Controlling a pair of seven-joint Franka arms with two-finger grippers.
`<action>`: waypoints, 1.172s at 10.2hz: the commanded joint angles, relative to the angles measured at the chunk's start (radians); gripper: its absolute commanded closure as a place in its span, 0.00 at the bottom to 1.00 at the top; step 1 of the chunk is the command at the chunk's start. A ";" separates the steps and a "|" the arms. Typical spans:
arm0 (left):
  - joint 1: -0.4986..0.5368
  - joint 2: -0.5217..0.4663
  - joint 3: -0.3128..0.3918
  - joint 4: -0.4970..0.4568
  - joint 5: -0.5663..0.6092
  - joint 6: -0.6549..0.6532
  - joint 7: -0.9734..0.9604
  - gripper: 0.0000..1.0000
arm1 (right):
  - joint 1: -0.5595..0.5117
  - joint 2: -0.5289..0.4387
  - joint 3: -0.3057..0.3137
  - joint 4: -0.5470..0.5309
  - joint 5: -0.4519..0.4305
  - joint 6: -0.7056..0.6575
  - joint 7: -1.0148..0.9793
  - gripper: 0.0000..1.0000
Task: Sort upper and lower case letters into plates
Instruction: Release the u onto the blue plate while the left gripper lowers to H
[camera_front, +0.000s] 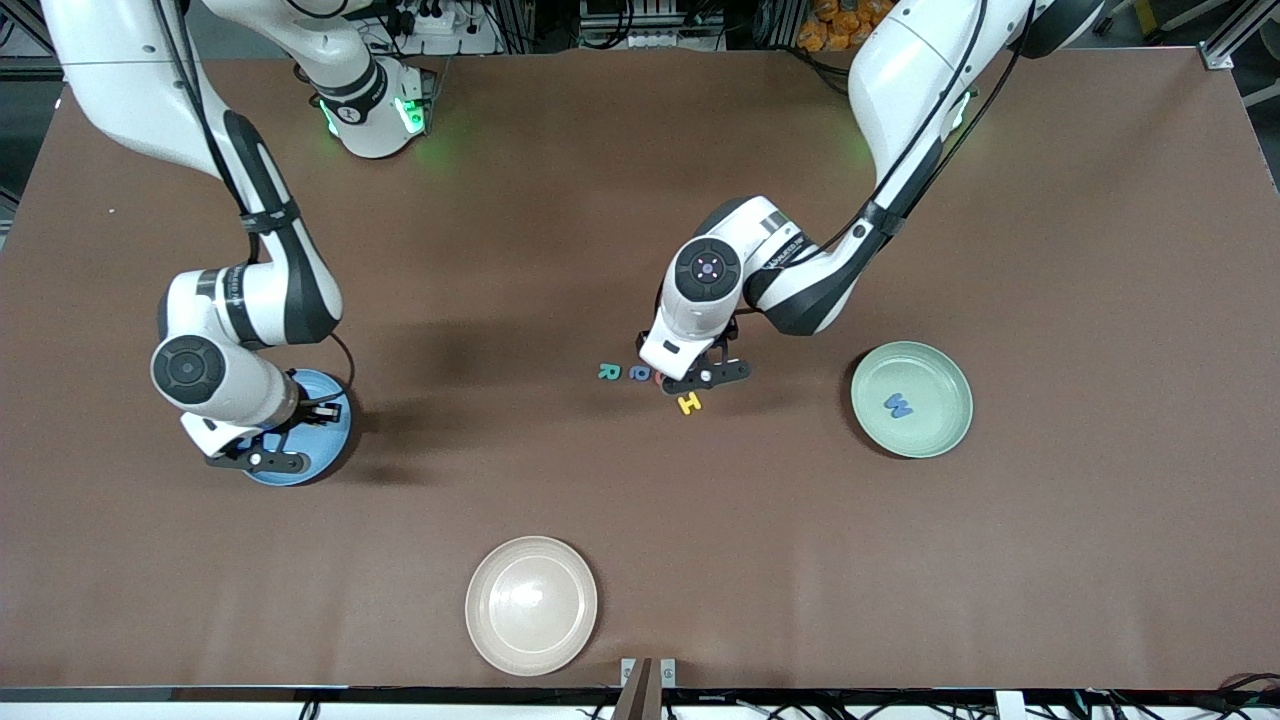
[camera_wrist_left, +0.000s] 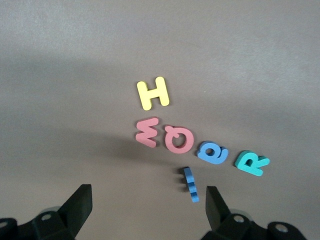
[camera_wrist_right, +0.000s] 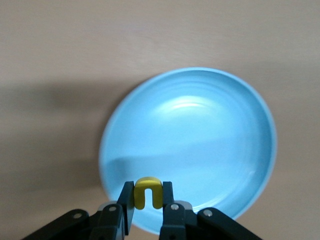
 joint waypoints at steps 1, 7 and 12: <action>-0.011 0.017 0.010 0.032 0.027 -0.002 -0.013 0.00 | -0.048 -0.041 0.015 -0.037 -0.028 0.011 -0.046 0.71; -0.014 0.057 0.045 0.042 0.089 0.097 0.221 0.00 | -0.048 -0.033 0.017 -0.026 -0.022 0.006 -0.027 0.00; -0.014 0.107 0.057 0.068 0.204 0.140 0.739 0.00 | -0.040 -0.030 0.017 -0.024 -0.021 0.008 -0.027 0.00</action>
